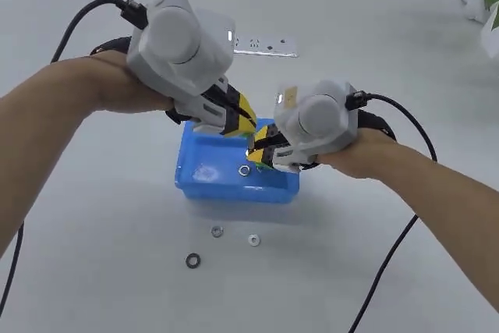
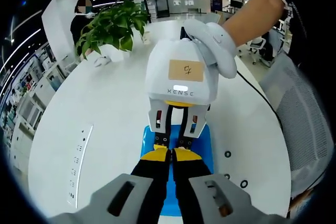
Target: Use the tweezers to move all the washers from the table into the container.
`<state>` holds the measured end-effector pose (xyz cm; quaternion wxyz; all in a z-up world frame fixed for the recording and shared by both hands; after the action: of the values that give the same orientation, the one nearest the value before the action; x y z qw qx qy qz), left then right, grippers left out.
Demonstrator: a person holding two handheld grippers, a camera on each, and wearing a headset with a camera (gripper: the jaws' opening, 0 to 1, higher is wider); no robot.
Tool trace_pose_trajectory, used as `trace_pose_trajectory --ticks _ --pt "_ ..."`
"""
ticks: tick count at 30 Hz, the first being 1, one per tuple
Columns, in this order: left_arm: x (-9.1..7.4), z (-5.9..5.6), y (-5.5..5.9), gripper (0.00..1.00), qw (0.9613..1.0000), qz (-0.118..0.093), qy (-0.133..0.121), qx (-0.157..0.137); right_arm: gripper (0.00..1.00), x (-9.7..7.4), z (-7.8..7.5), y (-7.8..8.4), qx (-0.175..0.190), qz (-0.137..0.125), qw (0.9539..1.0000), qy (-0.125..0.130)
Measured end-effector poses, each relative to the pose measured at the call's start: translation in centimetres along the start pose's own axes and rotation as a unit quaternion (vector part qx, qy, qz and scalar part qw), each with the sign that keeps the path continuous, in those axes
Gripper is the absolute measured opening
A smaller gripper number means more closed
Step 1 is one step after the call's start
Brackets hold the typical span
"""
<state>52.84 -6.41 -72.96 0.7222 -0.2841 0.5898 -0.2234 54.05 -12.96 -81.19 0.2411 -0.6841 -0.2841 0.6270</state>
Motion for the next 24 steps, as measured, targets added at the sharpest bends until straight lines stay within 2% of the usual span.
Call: trace_pose_trajectory --ticks 12,24 --pt "0.0 0.0 0.0 0.06 1.0000 0.001 0.001 0.000 0.10 -0.1 0.1 0.1 0.001 0.001 1.0000 -0.001" --pt "-1.4 -0.7 -1.0 0.05 1.0000 -0.006 -0.002 0.002 0.10 -1.3 0.8 -1.0 -0.005 -0.001 1.0000 0.005"
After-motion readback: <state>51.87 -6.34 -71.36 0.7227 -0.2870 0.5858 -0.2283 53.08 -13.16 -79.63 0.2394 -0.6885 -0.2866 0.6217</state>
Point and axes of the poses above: the centre of the closed fingertips' face, and the gripper's own axes: x roughly forward along the fingers, z roughly to its left, y roughly out of its underside, the point moved 7 cm from there along -x, roughly backward along the fingers, and after that the axes turned 3 degrees about -y, right-handed, at the moved point
